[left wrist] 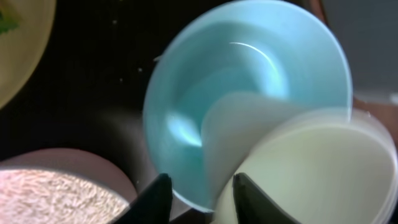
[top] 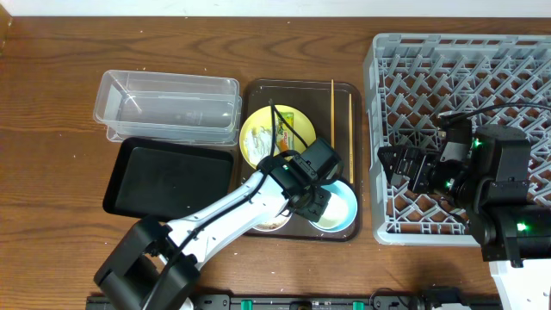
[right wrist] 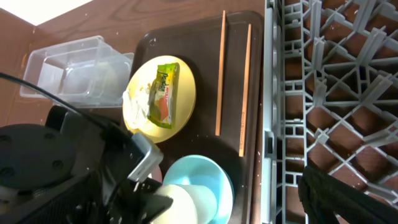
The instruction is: Sort waste into correct bins and load items into the dishwasher rack
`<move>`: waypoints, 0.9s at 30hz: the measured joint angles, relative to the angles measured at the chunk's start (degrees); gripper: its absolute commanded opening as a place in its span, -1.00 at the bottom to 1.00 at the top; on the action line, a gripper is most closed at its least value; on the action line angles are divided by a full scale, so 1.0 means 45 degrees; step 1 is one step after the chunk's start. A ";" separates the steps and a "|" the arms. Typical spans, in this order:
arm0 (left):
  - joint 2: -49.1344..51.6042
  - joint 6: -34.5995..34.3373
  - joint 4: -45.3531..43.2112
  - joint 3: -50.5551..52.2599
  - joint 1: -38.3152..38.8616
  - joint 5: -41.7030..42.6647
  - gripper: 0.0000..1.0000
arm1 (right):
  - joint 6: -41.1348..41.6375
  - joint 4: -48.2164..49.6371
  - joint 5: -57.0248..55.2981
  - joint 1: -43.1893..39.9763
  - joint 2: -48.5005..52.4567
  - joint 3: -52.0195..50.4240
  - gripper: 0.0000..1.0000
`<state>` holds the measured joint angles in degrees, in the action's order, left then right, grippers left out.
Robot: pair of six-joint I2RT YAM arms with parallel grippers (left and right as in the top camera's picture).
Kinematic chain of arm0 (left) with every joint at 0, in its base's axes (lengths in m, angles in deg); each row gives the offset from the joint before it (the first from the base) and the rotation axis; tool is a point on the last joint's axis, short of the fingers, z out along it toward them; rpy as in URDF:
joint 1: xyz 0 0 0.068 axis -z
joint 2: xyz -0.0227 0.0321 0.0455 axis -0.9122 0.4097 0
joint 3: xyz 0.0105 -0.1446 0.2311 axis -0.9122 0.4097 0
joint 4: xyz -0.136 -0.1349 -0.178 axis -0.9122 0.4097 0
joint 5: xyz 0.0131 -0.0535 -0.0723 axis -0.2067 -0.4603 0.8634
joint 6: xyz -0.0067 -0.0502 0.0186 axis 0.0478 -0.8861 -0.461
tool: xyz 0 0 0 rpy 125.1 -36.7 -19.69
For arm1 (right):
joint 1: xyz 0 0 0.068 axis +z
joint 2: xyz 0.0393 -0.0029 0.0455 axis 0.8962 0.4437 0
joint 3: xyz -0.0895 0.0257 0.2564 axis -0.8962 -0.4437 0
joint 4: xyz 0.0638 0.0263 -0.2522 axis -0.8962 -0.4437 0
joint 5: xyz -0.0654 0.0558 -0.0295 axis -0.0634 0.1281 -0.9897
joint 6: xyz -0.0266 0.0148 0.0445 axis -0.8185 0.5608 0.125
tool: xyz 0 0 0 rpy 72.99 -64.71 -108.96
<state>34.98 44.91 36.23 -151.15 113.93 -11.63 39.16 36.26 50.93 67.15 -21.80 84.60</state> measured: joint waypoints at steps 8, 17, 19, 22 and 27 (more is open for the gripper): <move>-0.1093 -0.0087 0.1277 -0.0223 -0.0398 0.0126 -0.87 | 0.0005 -0.0049 0.0005 0.0000 0.0000 0.0000 0.98; -0.5037 0.0758 0.1389 -0.0840 -0.4945 0.5513 -0.88 | -0.1224 0.0466 0.1375 0.0000 0.0000 0.0000 0.69; -0.5343 0.1127 0.1443 -0.0845 -0.6309 0.7616 -0.88 | -0.2035 0.0996 0.2793 0.0010 0.0005 0.0005 0.64; -0.5328 0.1428 0.1447 -0.0845 -0.7548 1.0346 -0.88 | -0.3021 0.2040 0.5319 0.0151 0.0039 0.0015 0.62; -0.5285 0.1656 0.1467 -0.0845 -0.8077 1.3323 -0.88 | -0.3793 0.3589 0.8097 0.1642 0.0330 0.0019 0.61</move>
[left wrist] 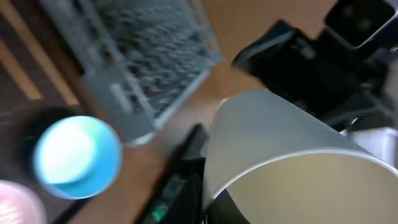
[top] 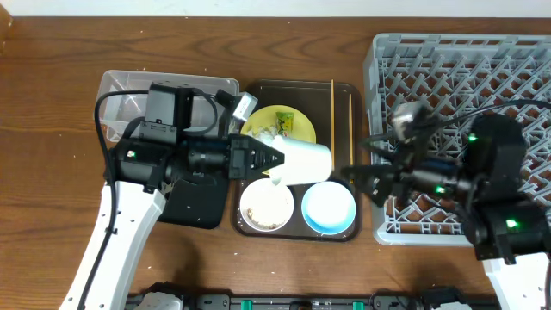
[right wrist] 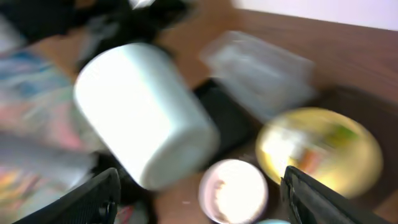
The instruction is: Sort waste into correct bins and load items into the dishwasher rack
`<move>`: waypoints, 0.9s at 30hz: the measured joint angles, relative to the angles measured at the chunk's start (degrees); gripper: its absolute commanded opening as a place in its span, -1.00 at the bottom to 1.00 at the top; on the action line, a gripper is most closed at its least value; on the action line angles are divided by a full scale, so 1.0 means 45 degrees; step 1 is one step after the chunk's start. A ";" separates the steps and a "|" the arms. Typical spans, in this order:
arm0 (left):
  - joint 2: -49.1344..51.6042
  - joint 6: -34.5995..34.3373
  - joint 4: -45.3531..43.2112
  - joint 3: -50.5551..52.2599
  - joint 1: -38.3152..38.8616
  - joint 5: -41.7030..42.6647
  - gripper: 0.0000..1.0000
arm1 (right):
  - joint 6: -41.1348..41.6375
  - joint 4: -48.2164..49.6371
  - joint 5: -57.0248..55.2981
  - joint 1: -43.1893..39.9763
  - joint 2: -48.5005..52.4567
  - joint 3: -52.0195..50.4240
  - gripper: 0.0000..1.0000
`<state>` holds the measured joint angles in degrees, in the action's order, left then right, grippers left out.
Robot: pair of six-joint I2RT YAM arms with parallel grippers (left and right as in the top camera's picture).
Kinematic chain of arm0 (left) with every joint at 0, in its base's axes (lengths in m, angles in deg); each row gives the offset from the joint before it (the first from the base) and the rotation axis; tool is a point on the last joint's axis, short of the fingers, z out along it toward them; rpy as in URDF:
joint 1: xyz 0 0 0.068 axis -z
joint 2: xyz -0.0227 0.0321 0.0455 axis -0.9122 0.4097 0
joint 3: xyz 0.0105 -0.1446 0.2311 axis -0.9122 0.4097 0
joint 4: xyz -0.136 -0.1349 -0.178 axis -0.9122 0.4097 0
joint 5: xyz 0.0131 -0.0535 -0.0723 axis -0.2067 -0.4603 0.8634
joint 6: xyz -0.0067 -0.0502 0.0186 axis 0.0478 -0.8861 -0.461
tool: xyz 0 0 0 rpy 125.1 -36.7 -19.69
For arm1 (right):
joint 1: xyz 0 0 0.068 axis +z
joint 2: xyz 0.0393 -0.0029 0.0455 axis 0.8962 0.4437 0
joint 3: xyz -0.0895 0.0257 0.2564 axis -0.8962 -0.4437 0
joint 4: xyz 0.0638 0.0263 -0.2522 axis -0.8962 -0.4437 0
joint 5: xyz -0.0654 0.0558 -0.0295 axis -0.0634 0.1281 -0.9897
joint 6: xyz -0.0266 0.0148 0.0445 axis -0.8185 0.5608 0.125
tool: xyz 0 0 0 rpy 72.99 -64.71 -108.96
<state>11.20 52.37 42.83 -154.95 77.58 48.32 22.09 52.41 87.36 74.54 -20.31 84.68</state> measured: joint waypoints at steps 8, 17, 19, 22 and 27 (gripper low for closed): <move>-0.0005 0.0092 0.0063 0.0000 0.0000 0.1496 -0.87 | -0.0126 0.1724 0.0583 0.2293 0.0578 0.0005 0.15; 0.0000 0.0287 0.0442 -0.0005 -0.0044 0.1209 0.07 | 0.0238 0.1433 0.0170 0.2166 0.0510 0.0005 -0.13; 0.0000 0.0243 0.1005 -0.0015 -0.0044 0.0277 0.11 | 0.0423 0.0661 -0.0189 0.1345 0.0223 0.0005 -0.16; 0.0000 0.0272 0.2098 -0.0015 -0.0068 -0.1525 0.14 | 0.0772 -0.0865 -0.1423 -0.0233 -0.0442 0.0024 -0.17; 0.0000 0.0267 0.2909 -0.0015 -0.0044 -0.4133 0.15 | 0.1870 -0.4507 -0.5523 -0.2973 -0.1438 0.0068 -0.19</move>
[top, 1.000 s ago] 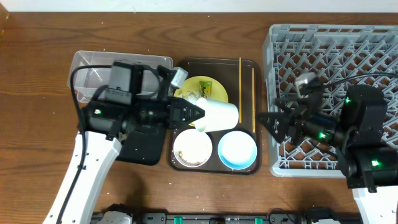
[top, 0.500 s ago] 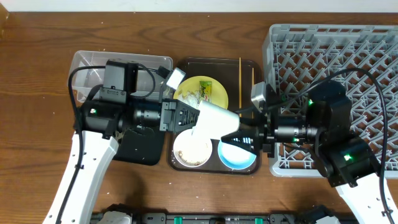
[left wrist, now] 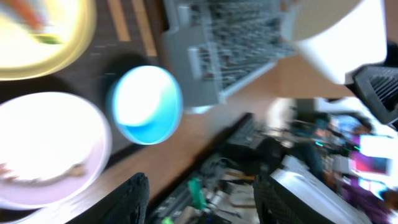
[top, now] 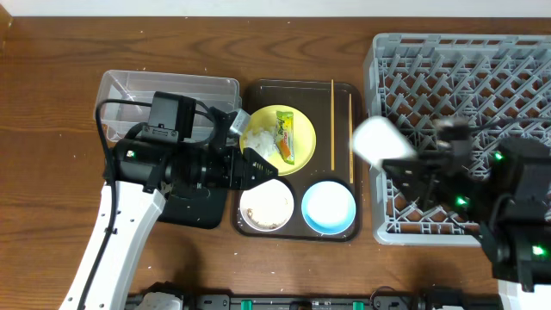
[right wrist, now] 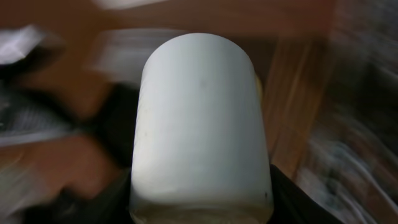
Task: Sort waste into correct bins and load items into the dishwasher rack
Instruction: 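Place the white cup into the dish rack with the right gripper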
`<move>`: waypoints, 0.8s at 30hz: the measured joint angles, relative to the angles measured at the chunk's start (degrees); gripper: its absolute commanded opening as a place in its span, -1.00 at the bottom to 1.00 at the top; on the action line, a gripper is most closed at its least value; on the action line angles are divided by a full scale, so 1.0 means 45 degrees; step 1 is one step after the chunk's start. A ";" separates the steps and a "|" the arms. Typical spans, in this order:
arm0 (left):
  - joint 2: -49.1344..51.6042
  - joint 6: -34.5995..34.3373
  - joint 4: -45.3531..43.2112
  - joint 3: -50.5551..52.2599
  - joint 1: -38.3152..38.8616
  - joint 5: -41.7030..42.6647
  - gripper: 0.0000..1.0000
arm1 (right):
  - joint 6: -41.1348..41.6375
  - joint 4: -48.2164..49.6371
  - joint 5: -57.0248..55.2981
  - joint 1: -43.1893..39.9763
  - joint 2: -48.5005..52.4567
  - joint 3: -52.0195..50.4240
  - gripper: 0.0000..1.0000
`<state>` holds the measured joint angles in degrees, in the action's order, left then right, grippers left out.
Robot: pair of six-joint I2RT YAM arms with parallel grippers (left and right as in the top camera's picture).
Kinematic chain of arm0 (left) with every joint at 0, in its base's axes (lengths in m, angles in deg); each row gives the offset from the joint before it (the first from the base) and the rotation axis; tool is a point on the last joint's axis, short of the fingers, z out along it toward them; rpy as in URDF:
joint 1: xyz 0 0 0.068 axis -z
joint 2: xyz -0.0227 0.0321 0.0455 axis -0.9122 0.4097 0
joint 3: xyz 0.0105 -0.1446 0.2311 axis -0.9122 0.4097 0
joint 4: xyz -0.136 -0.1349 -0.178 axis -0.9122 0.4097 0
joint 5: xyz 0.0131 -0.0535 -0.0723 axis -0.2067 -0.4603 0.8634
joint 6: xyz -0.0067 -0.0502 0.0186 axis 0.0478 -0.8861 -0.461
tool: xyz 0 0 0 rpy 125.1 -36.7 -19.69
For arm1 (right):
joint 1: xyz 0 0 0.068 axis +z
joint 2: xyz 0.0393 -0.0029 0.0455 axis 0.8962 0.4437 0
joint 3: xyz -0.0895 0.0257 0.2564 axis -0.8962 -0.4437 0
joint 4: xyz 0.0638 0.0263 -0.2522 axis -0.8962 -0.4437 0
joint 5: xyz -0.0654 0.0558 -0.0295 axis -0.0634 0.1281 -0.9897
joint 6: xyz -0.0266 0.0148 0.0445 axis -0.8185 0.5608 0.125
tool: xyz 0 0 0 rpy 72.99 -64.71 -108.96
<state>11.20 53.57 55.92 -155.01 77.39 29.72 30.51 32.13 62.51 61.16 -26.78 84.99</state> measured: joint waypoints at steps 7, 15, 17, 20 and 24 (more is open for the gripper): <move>0.0000 0.0000 -0.0063 0.0000 0.0000 -0.1122 0.16 | 0.1661 -0.3390 -0.5935 -0.1486 0.0748 -0.0005 -0.17; 0.0000 0.0000 -0.0068 0.0000 0.0000 -0.1360 0.16 | 0.2157 -0.3269 -0.7587 -0.1486 0.3429 -0.0005 0.02; 0.0000 0.0000 -0.0068 0.0000 0.0000 -0.1365 0.16 | 0.2239 -0.2720 -0.7592 -0.1486 0.4099 -0.0005 0.09; 0.0000 0.0000 -0.0063 0.0000 0.0000 -0.1365 0.16 | 0.2171 -0.2195 -0.7412 -0.1496 0.4881 -0.0005 0.15; 0.0000 0.0000 -0.0063 0.0000 0.0000 -0.1365 0.16 | 0.2171 -0.1778 -0.6659 -0.1486 0.5090 0.0000 0.68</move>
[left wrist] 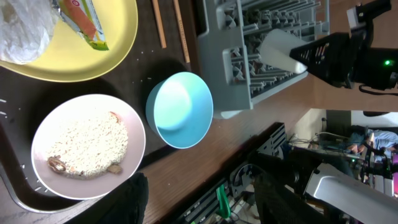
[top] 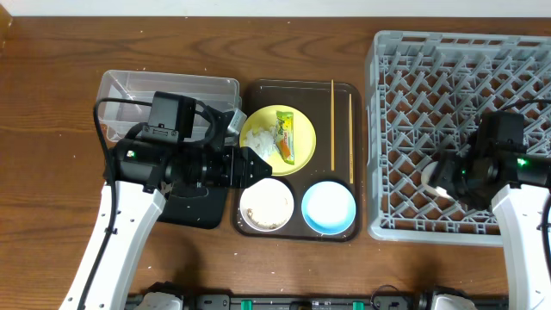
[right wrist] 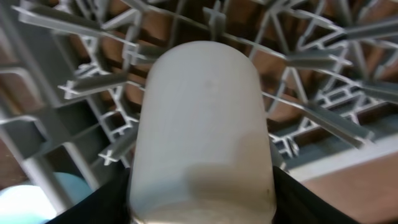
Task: Sort waste into correct bins and load items into the dishwasher rack
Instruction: 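Place the white cup into the dish rack with the right gripper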
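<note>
A white cup sits between the fingers of my right gripper, which is shut on it, low among the pegs of the grey dishwasher rack. In the overhead view the cup is at the rack's front middle. My left gripper is open and empty, hovering over the brown tray. The tray holds a blue bowl, a pink plate of rice, a yellow plate with wrappers and two chopsticks.
A clear plastic bin stands left of the tray, with a black bin in front of it, partly under my left arm. The rack fills the table's right side.
My right gripper has carried the white cup from the rack's left edge to down among the pegs at its front middle. My left gripper has stayed open over the tray.
At first my left gripper was at the white cup standing in the blue bowl. Then it held the cup above the tray with my open right gripper reaching toward it. After that my right gripper had the cup and the left was open. The cup is now in the rack.
</note>
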`<move>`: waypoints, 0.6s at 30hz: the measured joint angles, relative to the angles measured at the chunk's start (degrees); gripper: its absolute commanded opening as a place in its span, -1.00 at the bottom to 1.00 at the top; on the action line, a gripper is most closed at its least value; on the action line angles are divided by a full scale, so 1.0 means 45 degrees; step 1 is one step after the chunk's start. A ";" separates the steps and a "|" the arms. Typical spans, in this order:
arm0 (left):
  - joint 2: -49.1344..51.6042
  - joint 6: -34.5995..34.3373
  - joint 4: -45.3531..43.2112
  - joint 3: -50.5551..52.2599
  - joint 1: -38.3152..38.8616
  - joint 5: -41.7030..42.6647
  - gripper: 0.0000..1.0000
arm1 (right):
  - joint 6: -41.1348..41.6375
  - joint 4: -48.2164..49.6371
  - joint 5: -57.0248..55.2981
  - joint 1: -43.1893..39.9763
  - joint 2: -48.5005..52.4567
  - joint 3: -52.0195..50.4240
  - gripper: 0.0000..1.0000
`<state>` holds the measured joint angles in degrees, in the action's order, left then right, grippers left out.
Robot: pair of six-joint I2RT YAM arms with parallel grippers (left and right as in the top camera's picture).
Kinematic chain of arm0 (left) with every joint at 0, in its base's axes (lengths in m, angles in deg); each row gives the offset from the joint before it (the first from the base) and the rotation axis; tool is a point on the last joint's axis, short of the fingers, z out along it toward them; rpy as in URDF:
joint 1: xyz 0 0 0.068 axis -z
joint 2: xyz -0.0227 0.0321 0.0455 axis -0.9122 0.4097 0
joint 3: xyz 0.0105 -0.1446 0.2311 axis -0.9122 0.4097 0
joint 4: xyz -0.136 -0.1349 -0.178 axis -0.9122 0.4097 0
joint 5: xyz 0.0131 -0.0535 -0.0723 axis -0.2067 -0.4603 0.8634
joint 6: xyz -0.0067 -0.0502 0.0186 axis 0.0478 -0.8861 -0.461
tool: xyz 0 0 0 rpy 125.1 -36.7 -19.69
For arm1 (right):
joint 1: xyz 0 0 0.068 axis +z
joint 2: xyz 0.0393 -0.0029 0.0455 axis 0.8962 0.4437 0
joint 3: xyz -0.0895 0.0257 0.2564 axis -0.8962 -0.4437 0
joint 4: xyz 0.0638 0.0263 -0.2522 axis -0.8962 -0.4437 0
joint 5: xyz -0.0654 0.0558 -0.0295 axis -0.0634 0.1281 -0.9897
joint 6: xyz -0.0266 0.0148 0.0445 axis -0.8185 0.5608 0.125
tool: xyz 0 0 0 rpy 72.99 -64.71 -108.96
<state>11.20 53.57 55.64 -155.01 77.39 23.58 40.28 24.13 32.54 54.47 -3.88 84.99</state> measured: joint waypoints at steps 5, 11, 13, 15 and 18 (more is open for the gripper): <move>0.0000 0.0000 0.0010 0.0000 0.0068 -0.0131 0.16 | -0.0107 -0.0223 0.0933 0.0000 -0.0068 0.0321 0.76; 0.0010 0.0000 0.0000 0.0000 0.1287 -0.1608 0.16 | -0.0427 -0.0311 0.2016 0.0000 -0.1413 0.1161 0.75; 0.0083 -0.0034 -0.0005 0.0000 0.2025 -0.2667 0.16 | -0.0748 -0.0223 0.2642 0.0000 -0.2084 0.1219 0.75; 0.0277 -0.0155 -0.0024 0.0000 0.2730 -0.3842 0.16 | -0.1122 -0.0199 0.3356 0.0000 -0.2769 0.1234 0.76; 0.0850 -0.0631 -0.0481 0.0058 0.3672 -0.5435 0.14 | -0.1491 -0.0209 0.4085 0.0000 -0.3468 0.1239 0.77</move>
<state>15.02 50.73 53.47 -154.75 93.91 -0.88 33.57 23.19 50.93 54.47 -19.48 90.56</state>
